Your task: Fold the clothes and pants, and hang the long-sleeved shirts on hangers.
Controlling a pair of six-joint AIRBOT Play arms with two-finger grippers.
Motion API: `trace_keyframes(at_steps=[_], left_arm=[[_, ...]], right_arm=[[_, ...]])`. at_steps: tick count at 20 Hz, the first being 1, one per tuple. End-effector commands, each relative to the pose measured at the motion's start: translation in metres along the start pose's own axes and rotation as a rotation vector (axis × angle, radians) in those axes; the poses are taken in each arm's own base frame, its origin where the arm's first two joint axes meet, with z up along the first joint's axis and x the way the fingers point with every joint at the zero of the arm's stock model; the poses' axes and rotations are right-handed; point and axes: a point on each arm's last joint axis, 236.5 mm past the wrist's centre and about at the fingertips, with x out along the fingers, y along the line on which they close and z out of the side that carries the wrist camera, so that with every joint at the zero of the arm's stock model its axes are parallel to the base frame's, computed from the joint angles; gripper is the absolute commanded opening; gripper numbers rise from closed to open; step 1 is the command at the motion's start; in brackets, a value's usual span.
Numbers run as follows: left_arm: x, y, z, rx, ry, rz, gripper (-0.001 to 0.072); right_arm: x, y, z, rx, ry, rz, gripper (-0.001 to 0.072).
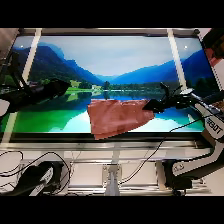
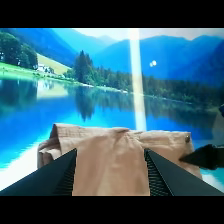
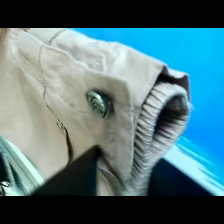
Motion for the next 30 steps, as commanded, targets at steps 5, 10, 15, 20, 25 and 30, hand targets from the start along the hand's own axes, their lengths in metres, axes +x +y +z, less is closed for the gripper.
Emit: trace_keyframes(at_steps=[5, 10, 15, 20, 25, 30], left_arm=[[0.008, 0.006, 0.002, -0.01, 0.002, 0.011, 0.0066], [0.001, 0.001, 0.014, 0.066, -0.056, 0.003, 0.0006], [-0.031, -0.017, 0.023, 0.234, -0.142, -0.012, 0.0006], [-0.082, -0.031, 0.032, 0.343, -0.277, 0.014, 0.0005], [-0.132, -0.04, 0.046, 0.446, -0.446, 0.065, 0.0006], [-0.157, -0.039, 0.051, 0.504, -0.521, 0.115, 0.0006]], right_arm=[[-0.004, 0.06, 0.029, -0.065, -0.092, 0.143, 0.0019], [-0.098, 0.137, 0.082, -0.199, -0.318, 0.171, 0.0019], [-0.279, 0.15, 0.11, -0.246, -0.745, -0.139, 0.0019], [-0.464, 0.086, 0.043, -0.008, -1.132, -0.636, 0.0019], [-0.529, -0.013, -0.083, 0.399, -1.082, -0.992, 0.0019], [-0.562, -0.073, -0.216, 0.879, -1.063, -1.161, 0.0019]])
